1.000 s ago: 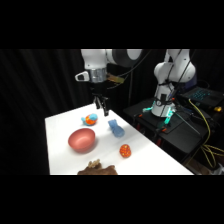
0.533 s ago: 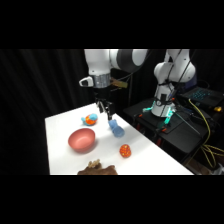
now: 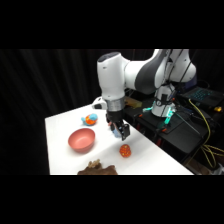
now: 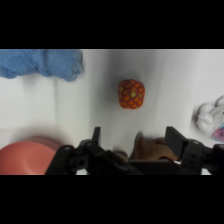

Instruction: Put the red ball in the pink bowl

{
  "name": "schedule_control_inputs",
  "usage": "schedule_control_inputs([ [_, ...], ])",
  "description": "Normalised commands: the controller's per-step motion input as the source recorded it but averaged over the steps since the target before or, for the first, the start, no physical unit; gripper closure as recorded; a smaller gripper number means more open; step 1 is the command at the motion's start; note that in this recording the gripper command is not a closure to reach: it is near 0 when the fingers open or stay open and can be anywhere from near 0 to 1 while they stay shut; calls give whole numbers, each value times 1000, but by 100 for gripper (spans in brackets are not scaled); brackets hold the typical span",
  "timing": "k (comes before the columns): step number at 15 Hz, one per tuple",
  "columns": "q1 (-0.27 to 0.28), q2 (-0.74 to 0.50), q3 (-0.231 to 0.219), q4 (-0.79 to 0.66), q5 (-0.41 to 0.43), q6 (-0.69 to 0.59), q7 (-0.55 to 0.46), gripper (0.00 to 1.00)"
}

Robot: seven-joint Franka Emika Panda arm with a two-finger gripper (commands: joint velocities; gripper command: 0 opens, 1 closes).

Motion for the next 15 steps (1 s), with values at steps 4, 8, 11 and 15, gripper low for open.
schedule_control_inputs([
  [4,27,93,62,-187,192,298,-19,0],
  [8,-35,196,74,-76,232,260,-147,0],
  [11,-97,341,120,153,231,171,-278,0],
  [15,-173,321,116,288,186,22,-313,21],
])
